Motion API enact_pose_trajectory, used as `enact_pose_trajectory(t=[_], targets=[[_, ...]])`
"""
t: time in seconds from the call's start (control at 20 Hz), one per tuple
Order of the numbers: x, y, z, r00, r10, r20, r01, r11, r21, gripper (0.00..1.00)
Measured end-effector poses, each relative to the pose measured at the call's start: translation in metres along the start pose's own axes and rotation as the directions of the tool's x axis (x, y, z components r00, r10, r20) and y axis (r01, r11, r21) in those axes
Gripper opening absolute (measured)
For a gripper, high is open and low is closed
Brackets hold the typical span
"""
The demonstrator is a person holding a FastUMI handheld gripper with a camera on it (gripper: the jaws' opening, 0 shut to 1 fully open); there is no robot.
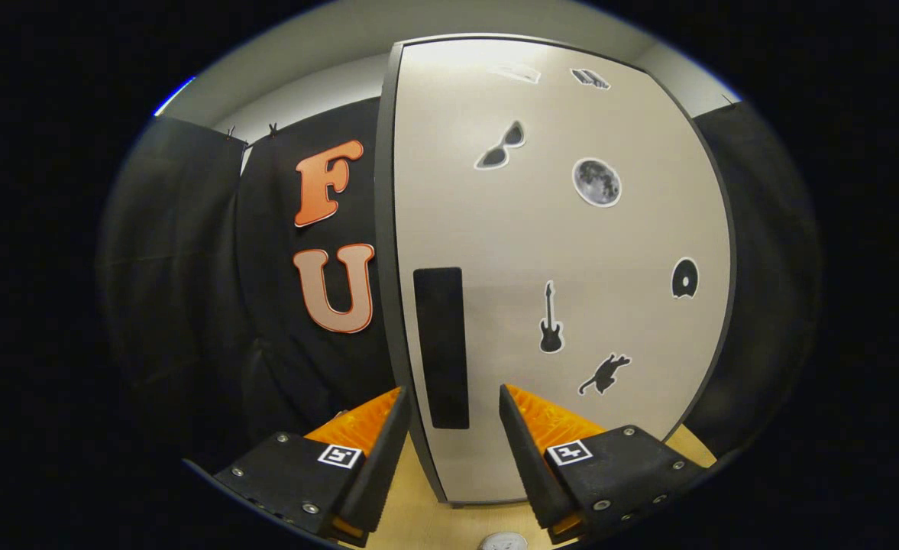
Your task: Open the shoe cabinet door, grab the shoes and put them into the shoe cabinet, then close the shoe cabinet door.
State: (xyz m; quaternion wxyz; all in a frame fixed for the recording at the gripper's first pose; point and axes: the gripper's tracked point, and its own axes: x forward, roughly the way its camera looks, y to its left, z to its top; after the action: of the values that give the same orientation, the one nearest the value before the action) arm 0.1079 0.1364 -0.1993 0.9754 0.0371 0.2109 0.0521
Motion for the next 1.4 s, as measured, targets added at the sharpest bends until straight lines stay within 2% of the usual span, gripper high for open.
enact_pose_trajectory(t=[0.1, 0.25, 0.5, 0.75, 1.25, 1.4], targets=[[0.014, 0.003, -0.007, 1.000, -0.004, -0.030, 0.005, 0.999, 0.033, 0.64], [0.027, 0.002, -0.006, 0.999, -0.020, -0.025, 0.022, 0.997, 0.073, 0.43], [0.032, 0.001, -0.005, 0.999, -0.037, 0.007, 0.036, 0.998, 0.059, 0.37], [0.023, 0.003, -0.006, 1.000, 0.002, -0.004, -0.002, 0.999, 0.047, 0.25], [-0.026, -0.005, -0.006, 0.997, 0.078, 0.005, -0.079, 0.994, 0.080, 0.24], [-0.041, -0.012, -0.008, 0.997, 0.072, -0.005, -0.071, 0.994, 0.082, 0.24]])
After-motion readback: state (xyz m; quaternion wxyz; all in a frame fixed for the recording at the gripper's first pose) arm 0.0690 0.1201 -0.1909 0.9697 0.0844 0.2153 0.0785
